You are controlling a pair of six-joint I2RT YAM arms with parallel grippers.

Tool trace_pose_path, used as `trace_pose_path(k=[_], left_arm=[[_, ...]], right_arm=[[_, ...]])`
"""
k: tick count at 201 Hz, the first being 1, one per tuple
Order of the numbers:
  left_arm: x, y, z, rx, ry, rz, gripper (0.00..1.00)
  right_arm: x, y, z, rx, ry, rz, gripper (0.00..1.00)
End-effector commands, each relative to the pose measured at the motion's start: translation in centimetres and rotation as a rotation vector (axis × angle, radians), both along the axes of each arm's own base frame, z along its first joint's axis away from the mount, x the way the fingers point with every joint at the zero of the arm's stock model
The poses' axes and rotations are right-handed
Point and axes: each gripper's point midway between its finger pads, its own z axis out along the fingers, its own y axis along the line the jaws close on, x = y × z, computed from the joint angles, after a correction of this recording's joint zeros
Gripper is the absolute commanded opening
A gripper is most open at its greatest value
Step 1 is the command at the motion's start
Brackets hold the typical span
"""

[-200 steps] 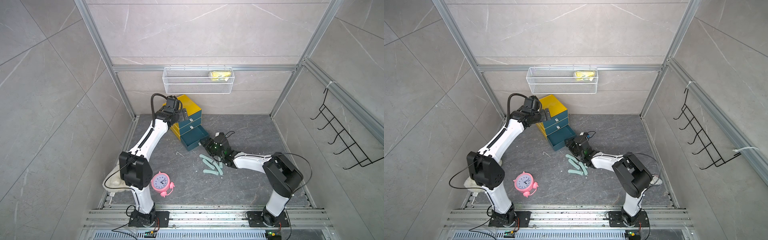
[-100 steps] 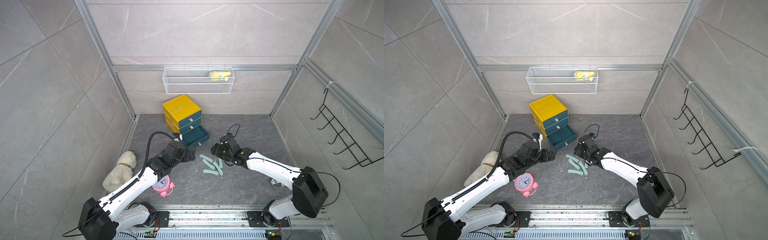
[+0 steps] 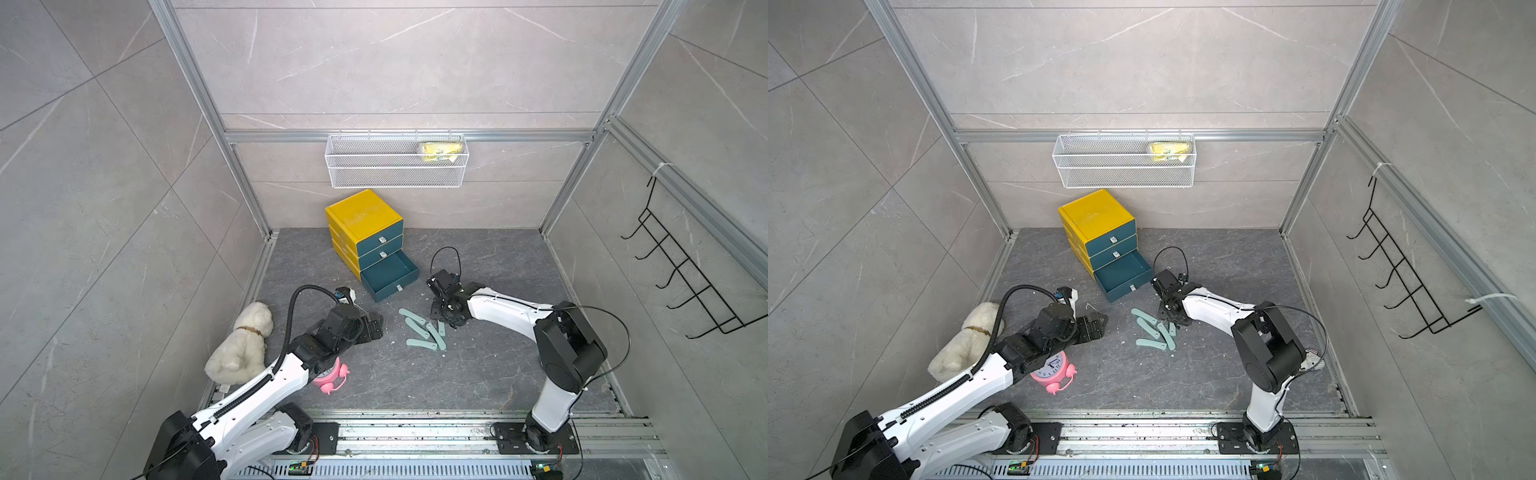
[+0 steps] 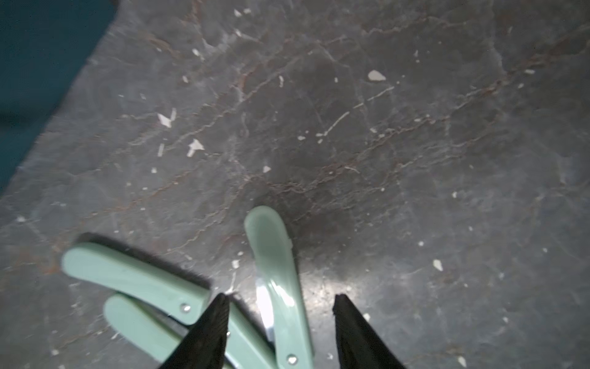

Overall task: Place the fruit knives into the drawer by color
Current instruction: Pick up the fruit knife from the center of the board.

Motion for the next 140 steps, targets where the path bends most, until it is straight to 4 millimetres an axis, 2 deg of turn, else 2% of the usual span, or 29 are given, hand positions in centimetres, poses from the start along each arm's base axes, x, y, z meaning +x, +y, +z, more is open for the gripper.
trace_pose_path(k=[1,36,95,140], left_arm=[[0.3,-0.3,0.1,-0.026,-0.009,0.011,0.99],[0.1,-0.3,-0.5,-0.020,0.005,0.004,1.00],[0.2,-0.2,-0.9,-0.006,0.012,0.008,0.99],[0.3,-0.5,-1.2,-0.001,0.017,0.001,0.99]], right_arm=[[-0.2,-0.4,-0.5,-0.057,0.030,0.045,0.58],[-0.3,-0.2,-1.3,-0.068,0.045,0.087,0.59],[-0.8,-0.7,-3.3,-0.158,0.140,0.142,0.53],[-1.2,-1.6,-4.1,-0.198,0.156,0.132,0.34]])
